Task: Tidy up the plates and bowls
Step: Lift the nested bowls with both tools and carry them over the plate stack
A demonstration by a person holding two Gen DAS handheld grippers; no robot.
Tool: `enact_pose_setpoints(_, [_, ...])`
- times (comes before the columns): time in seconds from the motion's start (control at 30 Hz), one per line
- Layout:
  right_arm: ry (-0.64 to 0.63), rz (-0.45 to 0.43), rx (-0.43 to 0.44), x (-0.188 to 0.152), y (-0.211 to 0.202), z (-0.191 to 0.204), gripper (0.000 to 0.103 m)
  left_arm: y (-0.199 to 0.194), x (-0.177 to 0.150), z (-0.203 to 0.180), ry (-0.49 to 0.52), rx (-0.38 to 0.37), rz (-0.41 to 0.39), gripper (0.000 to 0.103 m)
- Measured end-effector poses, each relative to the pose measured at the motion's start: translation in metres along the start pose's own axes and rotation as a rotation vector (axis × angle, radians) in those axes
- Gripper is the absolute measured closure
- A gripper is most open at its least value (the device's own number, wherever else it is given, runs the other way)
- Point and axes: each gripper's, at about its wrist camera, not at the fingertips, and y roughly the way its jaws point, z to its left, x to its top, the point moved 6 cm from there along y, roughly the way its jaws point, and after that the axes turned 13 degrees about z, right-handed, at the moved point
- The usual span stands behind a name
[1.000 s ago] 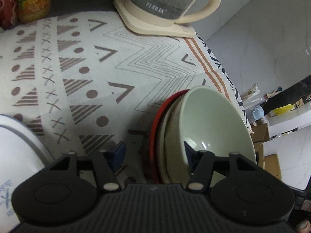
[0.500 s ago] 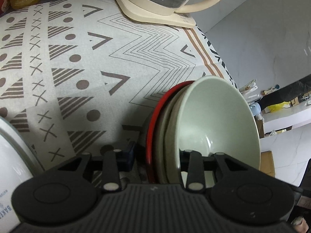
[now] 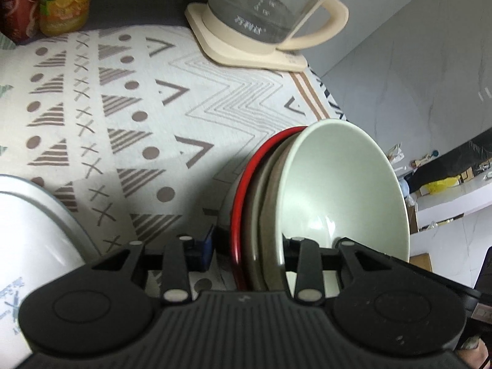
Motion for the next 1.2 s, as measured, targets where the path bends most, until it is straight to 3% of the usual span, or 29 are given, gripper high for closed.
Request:
enact_pose_setpoints(0.8, [-0.186,-0.032,0.112,-0.001,-0.013,0.063,0.076,-0.071,-0.027,0.027,-0.119,0.061,-0.181,0.069])
enact_pose_setpoints(1.2, [-0.3,-0.031,0.189,-0.012,-0.014,0.109,0.076,-0.111,-0.057,0.054,-0.224,0.094,-0.28,0.069])
